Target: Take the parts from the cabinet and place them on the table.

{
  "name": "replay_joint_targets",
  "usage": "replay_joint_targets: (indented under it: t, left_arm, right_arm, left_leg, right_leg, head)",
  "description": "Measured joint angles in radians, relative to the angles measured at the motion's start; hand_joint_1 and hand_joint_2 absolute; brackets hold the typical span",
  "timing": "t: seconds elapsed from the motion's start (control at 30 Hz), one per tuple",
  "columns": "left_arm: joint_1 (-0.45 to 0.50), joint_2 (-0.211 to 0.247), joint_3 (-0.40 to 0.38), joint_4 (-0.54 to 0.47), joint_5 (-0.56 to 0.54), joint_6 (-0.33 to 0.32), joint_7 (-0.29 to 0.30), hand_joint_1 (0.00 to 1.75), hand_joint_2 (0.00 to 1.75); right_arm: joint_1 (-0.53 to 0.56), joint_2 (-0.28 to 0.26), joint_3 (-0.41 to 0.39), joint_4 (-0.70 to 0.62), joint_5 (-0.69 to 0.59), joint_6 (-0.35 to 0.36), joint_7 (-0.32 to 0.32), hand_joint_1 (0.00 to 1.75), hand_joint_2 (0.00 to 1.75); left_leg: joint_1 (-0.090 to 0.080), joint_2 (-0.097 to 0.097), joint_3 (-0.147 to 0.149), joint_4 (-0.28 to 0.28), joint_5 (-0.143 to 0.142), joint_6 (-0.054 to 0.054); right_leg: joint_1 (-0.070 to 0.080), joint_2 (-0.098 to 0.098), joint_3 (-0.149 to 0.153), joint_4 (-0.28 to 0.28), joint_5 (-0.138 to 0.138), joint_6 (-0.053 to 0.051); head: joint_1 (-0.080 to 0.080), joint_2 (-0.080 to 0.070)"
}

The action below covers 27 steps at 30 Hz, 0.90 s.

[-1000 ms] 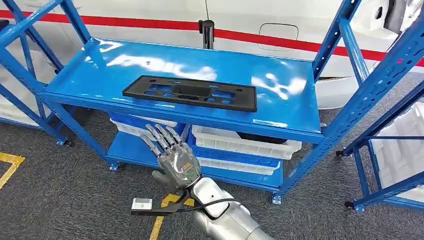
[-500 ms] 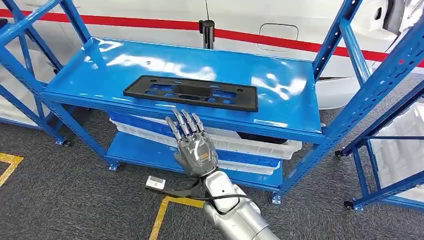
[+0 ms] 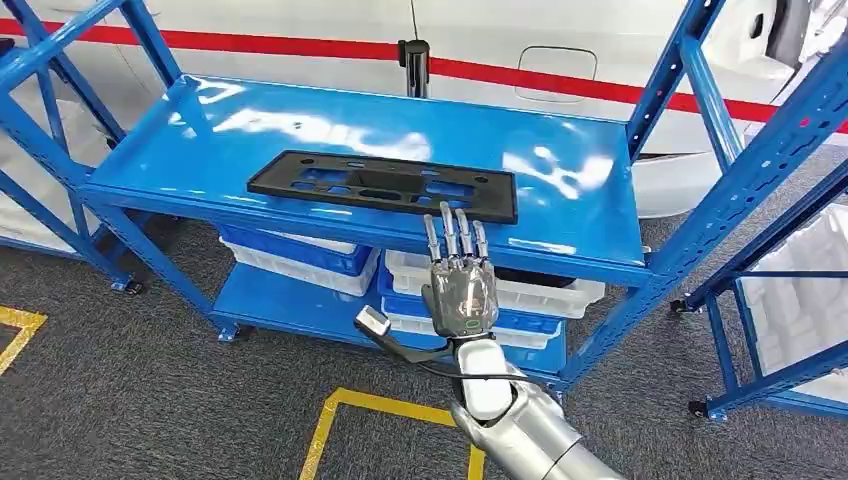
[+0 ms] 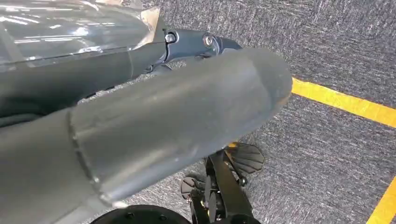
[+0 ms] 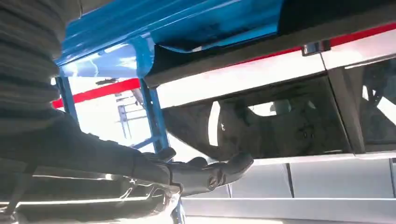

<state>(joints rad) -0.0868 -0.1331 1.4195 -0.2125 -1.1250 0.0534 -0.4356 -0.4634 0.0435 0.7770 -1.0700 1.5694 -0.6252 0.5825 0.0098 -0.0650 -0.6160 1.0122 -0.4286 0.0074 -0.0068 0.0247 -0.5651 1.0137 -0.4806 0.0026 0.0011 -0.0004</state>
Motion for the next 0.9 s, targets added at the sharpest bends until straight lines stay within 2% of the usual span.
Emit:
replay_joint_targets:
  t: [0.6, 0.67, 0.9]
  left_arm:
    - [0.0, 0.0, 0.0, 0.0, 0.0, -0.003, -0.003, 0.0, 0.0]
    - [0.0, 0.001, -0.001, 0.0, 0.0, -0.005, -0.005, 0.0, 0.0]
    - [0.0, 0.002, -0.001, 0.0, 0.0, -0.005, -0.005, 0.0, 0.0]
  right_arm:
    - [0.001, -0.03, 0.035, -0.012, 0.001, 0.014, 0.01, 0.0, 1.75]
    - [0.001, -0.03, 0.04, -0.012, 0.001, 0.016, 0.012, 0.0, 1.75]
    - [0.0, -0.03, 0.041, -0.012, 0.001, 0.016, 0.012, 0.0, 1.75]
  left_leg:
    - [0.0, 0.0, 0.0, 0.0, 0.0, 0.0]
    - [-0.003, 0.0, -0.003, 0.006, -0.003, 0.006]
    - [-0.003, -0.001, -0.003, 0.006, -0.003, 0.008]
  right_leg:
    - [0.0, 0.0, 0.0, 0.0, 0.0, 0.0]
    - [-0.007, 0.0, 0.001, -0.002, 0.001, 0.002]
    - [-0.006, 0.0, 0.0, -0.002, 0.001, 0.002]
  head:
    - [0.0, 0.0]
    - [0.0, 0.0]
    - [0.0, 0.0]
